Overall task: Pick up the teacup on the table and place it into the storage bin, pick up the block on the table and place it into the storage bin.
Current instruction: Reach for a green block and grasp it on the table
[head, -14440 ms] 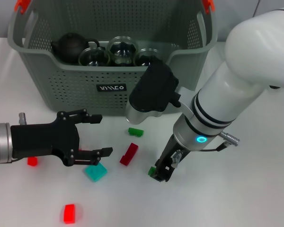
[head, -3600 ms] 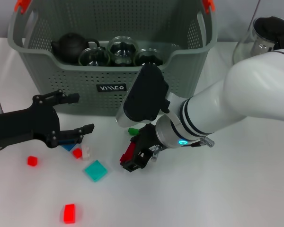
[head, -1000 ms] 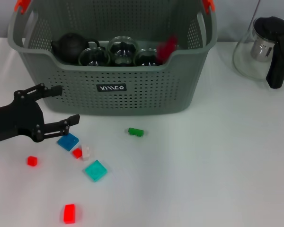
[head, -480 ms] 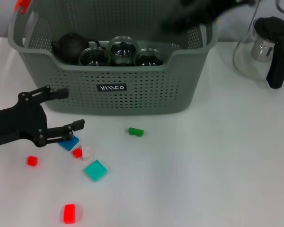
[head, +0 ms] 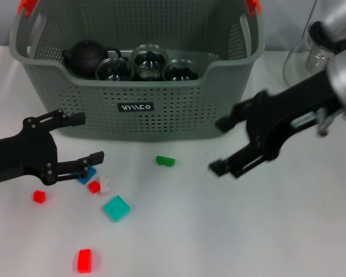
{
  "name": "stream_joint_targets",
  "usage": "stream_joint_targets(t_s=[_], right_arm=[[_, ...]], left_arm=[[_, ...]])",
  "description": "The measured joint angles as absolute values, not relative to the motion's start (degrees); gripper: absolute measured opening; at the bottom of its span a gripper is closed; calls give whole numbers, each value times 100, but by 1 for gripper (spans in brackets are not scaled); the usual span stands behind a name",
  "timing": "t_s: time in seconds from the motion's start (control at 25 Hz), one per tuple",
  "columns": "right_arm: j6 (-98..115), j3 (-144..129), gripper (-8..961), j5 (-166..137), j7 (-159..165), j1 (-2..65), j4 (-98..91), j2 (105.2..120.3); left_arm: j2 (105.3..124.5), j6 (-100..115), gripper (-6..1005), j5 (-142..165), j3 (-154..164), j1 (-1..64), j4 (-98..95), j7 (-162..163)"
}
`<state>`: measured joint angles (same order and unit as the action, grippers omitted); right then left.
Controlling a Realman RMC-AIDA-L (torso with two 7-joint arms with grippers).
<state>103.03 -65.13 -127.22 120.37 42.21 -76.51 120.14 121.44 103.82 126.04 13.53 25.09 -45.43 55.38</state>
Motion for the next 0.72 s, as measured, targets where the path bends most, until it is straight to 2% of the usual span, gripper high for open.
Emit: stream_joint_targets(t_s=[0.28, 0.72], right_arm=[[8688, -8053, 935, -12696, 11989, 4325, -6437, 12036], [6674, -9494, 929, -12645, 12275, 4472, -5687, 12086]], left_arm=[[12147, 10397, 847, 12604, 1354, 2541, -4526, 5537], [12138, 10371, 847, 12586, 1354, 2543, -4517, 5537]])
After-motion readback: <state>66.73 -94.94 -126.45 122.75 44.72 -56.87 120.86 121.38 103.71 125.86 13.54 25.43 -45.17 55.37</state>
